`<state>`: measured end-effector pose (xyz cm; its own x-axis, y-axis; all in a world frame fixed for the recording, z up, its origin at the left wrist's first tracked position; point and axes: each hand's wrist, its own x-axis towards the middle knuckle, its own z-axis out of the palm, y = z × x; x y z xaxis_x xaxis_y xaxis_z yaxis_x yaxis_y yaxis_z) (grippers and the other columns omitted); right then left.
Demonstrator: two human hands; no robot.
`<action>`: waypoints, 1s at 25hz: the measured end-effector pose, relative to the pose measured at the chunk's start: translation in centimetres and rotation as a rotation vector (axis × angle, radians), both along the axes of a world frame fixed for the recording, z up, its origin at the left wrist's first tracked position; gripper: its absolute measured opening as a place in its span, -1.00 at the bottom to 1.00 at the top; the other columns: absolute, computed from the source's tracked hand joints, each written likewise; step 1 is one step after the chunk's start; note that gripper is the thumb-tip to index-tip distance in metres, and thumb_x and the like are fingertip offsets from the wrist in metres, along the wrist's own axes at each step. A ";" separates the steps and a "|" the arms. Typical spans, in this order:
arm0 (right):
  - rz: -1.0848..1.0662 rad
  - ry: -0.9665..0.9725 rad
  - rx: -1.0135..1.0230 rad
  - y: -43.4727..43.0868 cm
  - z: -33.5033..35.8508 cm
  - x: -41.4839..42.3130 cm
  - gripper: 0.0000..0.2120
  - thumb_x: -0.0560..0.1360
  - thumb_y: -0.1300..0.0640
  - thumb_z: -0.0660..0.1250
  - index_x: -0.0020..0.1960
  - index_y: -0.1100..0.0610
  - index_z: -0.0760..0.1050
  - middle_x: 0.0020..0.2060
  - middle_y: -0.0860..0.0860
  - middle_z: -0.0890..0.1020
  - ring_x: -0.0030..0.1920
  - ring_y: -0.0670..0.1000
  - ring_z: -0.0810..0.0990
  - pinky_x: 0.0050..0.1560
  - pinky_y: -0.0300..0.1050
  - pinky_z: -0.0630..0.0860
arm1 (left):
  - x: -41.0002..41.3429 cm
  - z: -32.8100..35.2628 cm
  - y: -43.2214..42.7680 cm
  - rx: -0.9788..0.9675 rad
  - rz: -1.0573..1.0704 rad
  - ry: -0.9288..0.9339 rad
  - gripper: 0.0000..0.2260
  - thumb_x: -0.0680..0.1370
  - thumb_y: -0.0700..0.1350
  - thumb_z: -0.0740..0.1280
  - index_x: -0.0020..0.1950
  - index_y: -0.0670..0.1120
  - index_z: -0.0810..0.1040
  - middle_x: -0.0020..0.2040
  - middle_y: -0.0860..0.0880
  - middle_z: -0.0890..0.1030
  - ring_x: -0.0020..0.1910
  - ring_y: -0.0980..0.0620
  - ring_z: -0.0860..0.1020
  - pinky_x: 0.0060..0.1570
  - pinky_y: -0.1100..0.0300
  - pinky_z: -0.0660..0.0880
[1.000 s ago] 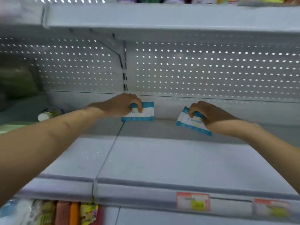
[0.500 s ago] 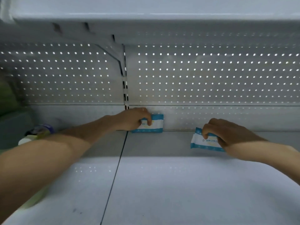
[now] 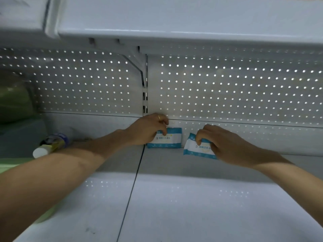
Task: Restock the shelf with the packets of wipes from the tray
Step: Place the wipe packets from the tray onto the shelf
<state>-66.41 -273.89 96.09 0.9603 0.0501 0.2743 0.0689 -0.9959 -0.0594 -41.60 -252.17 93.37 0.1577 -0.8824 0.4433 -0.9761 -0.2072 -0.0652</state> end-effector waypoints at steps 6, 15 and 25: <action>0.110 0.021 0.069 3.5 -1.8 6.7 -0.56 0.50 0.41 0.18 0.09 -0.13 0.47 0.17 -0.09 0.55 0.19 0.03 0.46 0.14 -0.01 0.49 | -1.2 2.7 3.5 -0.161 0.136 0.057 -0.54 0.42 -0.47 0.25 0.09 0.00 0.68 0.31 0.01 0.53 0.28 0.02 0.49 0.14 0.04 0.56; 0.099 -0.198 -0.187 6.3 -4.4 12.8 -0.51 0.35 0.43 0.36 0.12 -0.06 0.54 0.21 -0.05 0.55 0.22 0.09 0.44 0.16 0.03 0.32 | -3.5 3.9 7.8 -0.198 0.178 0.062 -0.49 0.45 -0.45 0.18 0.12 0.06 0.66 0.29 0.07 0.51 0.34 0.07 0.47 0.13 0.12 0.54; 0.050 -0.293 -0.207 1.6 -2.3 3.0 -0.51 0.35 0.40 0.34 0.19 0.01 0.59 0.17 -0.01 0.61 0.10 0.15 0.56 0.00 0.03 0.36 | -10.0 3.9 3.8 -0.119 0.041 0.084 -0.63 0.52 -0.35 0.22 0.14 0.05 0.61 0.25 0.11 0.50 0.17 0.06 0.51 -0.01 0.07 0.57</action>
